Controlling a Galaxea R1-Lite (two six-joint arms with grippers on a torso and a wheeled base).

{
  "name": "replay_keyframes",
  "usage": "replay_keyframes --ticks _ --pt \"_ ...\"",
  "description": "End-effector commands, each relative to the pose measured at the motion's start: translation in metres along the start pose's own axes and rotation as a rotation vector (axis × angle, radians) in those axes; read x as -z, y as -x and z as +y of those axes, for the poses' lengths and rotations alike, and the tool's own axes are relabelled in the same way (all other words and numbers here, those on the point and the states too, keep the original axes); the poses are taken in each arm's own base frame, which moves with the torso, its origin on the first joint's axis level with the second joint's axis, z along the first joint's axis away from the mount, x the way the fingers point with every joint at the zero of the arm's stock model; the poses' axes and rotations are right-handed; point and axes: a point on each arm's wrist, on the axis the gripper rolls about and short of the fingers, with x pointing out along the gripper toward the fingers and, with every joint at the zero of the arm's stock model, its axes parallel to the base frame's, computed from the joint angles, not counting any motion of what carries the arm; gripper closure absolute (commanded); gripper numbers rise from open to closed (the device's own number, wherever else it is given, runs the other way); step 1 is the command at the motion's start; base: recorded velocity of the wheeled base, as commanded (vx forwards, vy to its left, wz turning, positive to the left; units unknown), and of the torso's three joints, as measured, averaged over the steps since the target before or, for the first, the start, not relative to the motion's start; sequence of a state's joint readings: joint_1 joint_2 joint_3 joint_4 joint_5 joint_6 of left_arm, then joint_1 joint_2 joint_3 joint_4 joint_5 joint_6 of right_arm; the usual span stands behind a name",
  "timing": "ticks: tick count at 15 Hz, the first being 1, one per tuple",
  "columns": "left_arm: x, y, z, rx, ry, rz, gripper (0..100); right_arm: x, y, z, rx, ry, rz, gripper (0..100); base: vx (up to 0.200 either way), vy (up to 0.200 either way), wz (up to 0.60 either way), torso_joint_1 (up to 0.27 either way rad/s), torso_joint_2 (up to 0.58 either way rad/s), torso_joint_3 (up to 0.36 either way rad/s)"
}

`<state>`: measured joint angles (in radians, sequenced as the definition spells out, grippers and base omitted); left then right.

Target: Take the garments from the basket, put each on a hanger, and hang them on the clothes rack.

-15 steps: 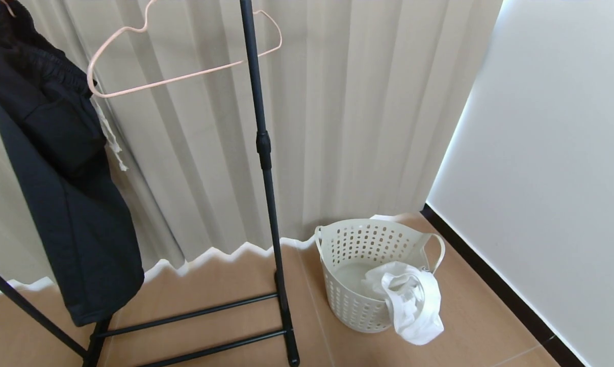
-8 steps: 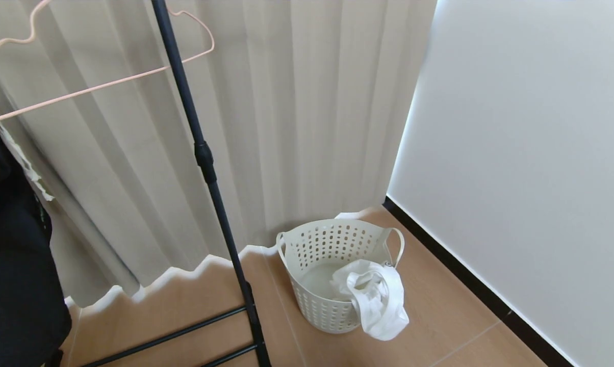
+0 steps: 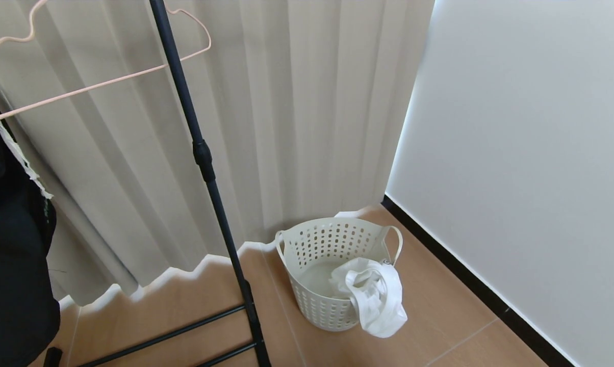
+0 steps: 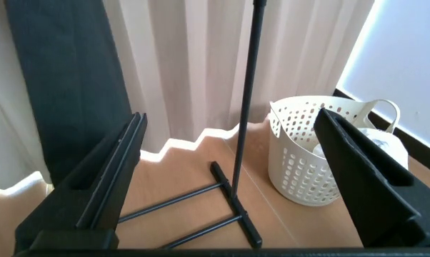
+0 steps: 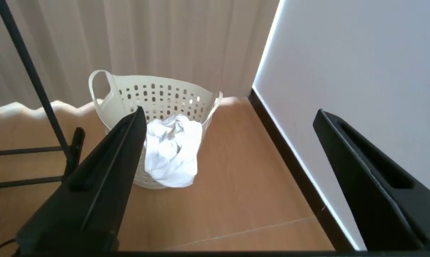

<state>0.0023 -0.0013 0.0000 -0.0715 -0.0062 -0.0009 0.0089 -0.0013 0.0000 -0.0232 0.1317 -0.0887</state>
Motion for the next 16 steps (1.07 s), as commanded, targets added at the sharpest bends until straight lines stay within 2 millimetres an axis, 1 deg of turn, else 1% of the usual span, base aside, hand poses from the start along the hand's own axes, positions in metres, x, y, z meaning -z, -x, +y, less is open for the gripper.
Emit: replay_keyframes --ticks 1,7,11,16 --pt "-0.0001 -0.0001 0.0000 -0.001 0.002 0.001 0 0.0000 -0.0001 0.0000 -0.001 0.000 0.001 0 0.000 0.000 0.00 0.012 0.00 -0.110" --pt "-0.0001 -0.0001 0.0000 -0.001 0.002 0.001 0 0.0000 -0.0001 -0.0001 0.002 -0.001 0.002 0 0.000 0.000 0.00 0.001 0.01 -0.176" --pt "-0.0001 -0.0001 0.0000 -0.001 0.001 0.001 0 0.0000 -0.0001 -0.0001 0.002 0.000 0.002 0 0.000 0.000 0.00 -0.009 0.24 0.032" --pt "-0.0001 -0.0001 0.0000 -0.001 -0.001 0.001 0 0.0000 -0.0001 -0.0001 0.002 0.000 0.002 0 0.000 0.000 0.00 0.004 0.05 -0.150"
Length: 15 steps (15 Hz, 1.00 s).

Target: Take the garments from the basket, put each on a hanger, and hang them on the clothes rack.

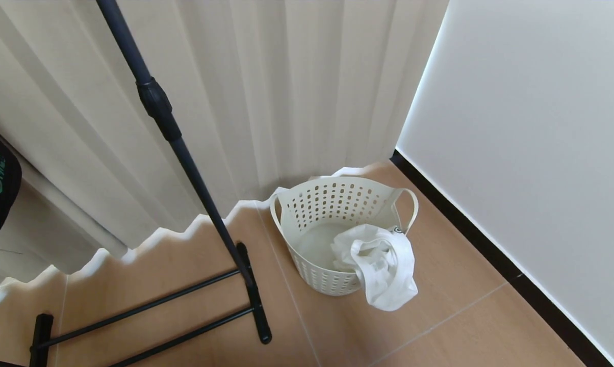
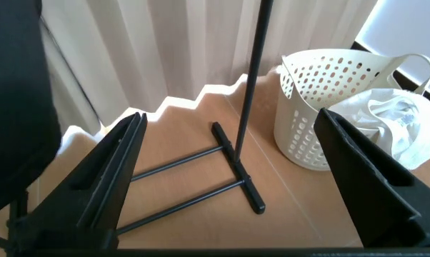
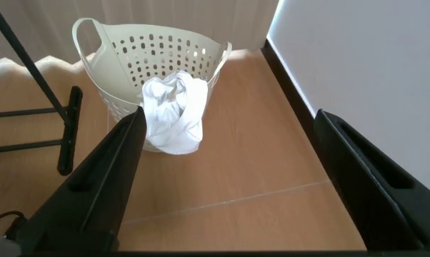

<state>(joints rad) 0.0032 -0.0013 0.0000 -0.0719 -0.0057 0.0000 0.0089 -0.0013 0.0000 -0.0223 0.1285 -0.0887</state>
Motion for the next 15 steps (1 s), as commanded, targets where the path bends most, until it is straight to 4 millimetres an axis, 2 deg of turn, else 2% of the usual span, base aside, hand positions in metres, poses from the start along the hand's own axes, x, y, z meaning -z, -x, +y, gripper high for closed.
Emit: replay_keyframes --ticks 1,15 --pt "0.0000 -0.0001 0.0000 0.001 0.000 0.001 0 -0.0001 -0.0001 0.0000 -0.002 0.000 0.000 0 0.000 0.000 0.00 0.002 0.00 -0.198" --pt "0.0000 -0.0001 0.0000 0.001 0.002 0.001 0 -0.0001 -0.0001 -0.0004 0.016 -0.012 0.002 0 0.000 0.000 0.00 0.004 0.00 -0.198"
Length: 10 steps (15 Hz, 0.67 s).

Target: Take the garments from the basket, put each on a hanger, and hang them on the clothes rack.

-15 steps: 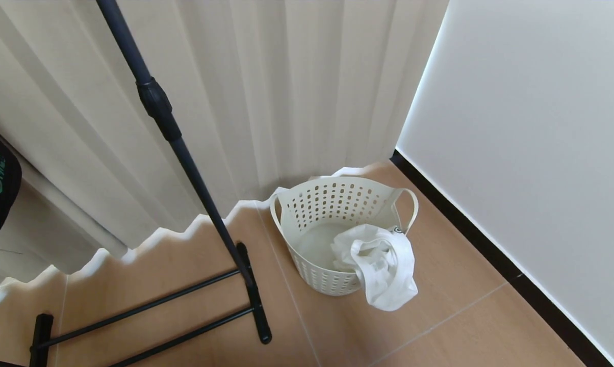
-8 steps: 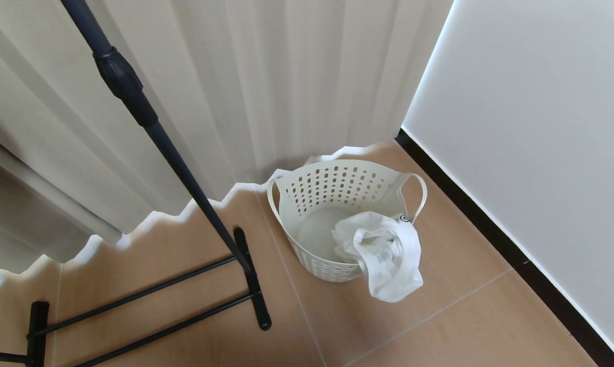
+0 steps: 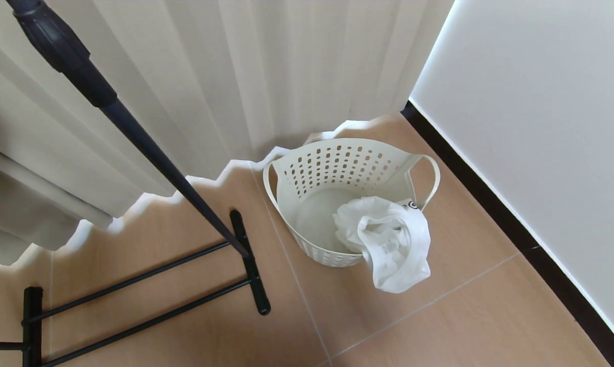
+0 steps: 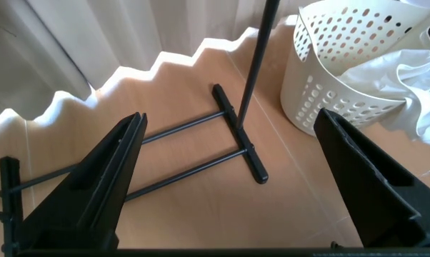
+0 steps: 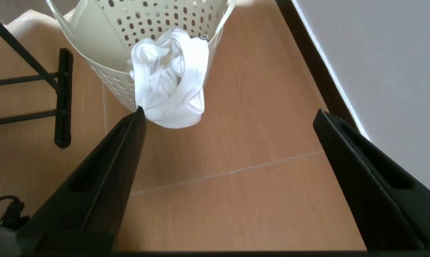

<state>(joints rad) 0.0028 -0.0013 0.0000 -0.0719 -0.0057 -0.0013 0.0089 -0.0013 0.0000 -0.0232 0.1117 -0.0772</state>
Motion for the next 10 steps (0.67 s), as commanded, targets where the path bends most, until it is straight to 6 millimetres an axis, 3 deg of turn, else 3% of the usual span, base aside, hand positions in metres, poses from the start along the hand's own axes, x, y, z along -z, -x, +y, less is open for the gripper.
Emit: replay_keyframes --ticks 1,7,10 --pt "0.000 0.000 0.000 0.000 0.000 0.001 0 0.000 0.000 0.000 -0.002 0.004 0.001 0 0.000 0.000 0.00 0.002 0.00 -0.193" --pt "0.000 0.000 0.000 0.000 0.003 0.001 0 0.001 -0.002 0.000 0.011 -0.001 0.047 0 0.000 0.000 0.00 0.002 0.01 -0.180" --pt "0.000 0.000 0.000 0.000 0.002 0.001 0 -0.009 -0.023 -0.004 0.008 -0.014 0.212 0 0.000 0.000 0.00 -0.001 0.00 -0.019"
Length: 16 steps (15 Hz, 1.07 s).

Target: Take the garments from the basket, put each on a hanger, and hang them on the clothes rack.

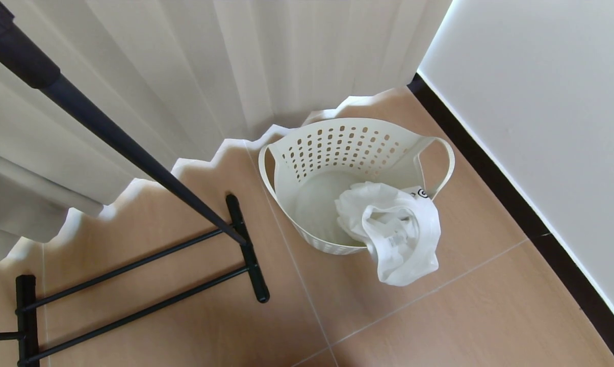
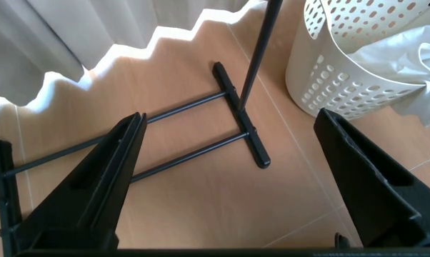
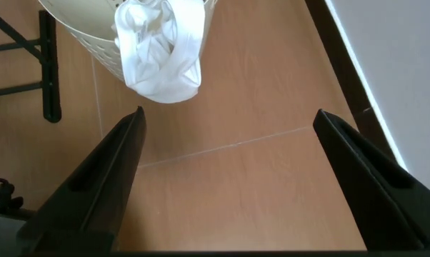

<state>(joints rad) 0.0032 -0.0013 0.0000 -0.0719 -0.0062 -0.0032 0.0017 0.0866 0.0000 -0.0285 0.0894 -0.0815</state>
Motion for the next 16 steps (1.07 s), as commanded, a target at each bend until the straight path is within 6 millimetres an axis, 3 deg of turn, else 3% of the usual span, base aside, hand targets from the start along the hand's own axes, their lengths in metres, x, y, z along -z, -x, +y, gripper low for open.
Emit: replay_keyframes --ticks 1,3,4,7,8,9,10,11,14,16 --pt "0.000 0.000 0.000 0.000 0.000 0.001 0 -0.023 -0.029 -0.004 -0.051 -0.003 0.141 0 0.000 0.000 0.00 0.000 0.00 0.000" --pt "0.000 0.000 0.000 0.000 0.000 0.001 0 -0.042 -0.055 -0.004 -0.110 0.007 0.156 0 0.000 0.000 0.00 0.000 0.00 0.000" --pt "0.000 0.000 0.000 0.000 0.000 0.001 0 -0.057 -0.086 -0.001 -0.167 0.066 0.189 0 0.000 0.000 0.00 0.000 0.00 0.000" --pt "0.000 0.000 0.000 0.000 0.000 0.001 0 -0.080 -0.134 0.007 -0.257 0.280 0.244 0 0.000 0.000 0.00 0.000 0.00 0.000" --pt "0.000 0.000 0.000 0.000 0.000 0.001 0 -0.088 -0.166 0.013 -0.302 0.433 0.262 0 0.000 0.000 0.00 0.000 0.00 0.000" --pt "0.000 0.000 0.000 0.000 0.000 0.001 0 -0.093 -0.181 0.016 -0.315 0.499 0.261 0 0.000 0.000 0.00 0.000 0.00 0.000" --pt "0.000 0.000 0.000 0.000 0.000 0.001 0 -0.101 -0.216 0.026 -0.347 0.644 0.254 0 0.000 0.000 0.00 0.000 0.00 0.000" --pt "0.000 0.000 0.000 0.000 0.000 0.001 0 -0.107 -0.236 0.036 -0.332 0.734 0.250 0 0.000 0.000 0.00 0.000 0.00 0.000" --pt "0.000 0.000 0.000 0.000 0.000 0.001 0 -0.113 -0.282 0.066 -0.320 0.979 0.235 0 0.000 0.000 0.00 0.000 0.00 0.000" --pt "0.000 0.000 0.000 0.000 0.000 0.001 0 -0.110 -0.298 0.076 -0.320 1.012 0.242 0 0.000 0.000 0.00 0.000 0.00 0.000"
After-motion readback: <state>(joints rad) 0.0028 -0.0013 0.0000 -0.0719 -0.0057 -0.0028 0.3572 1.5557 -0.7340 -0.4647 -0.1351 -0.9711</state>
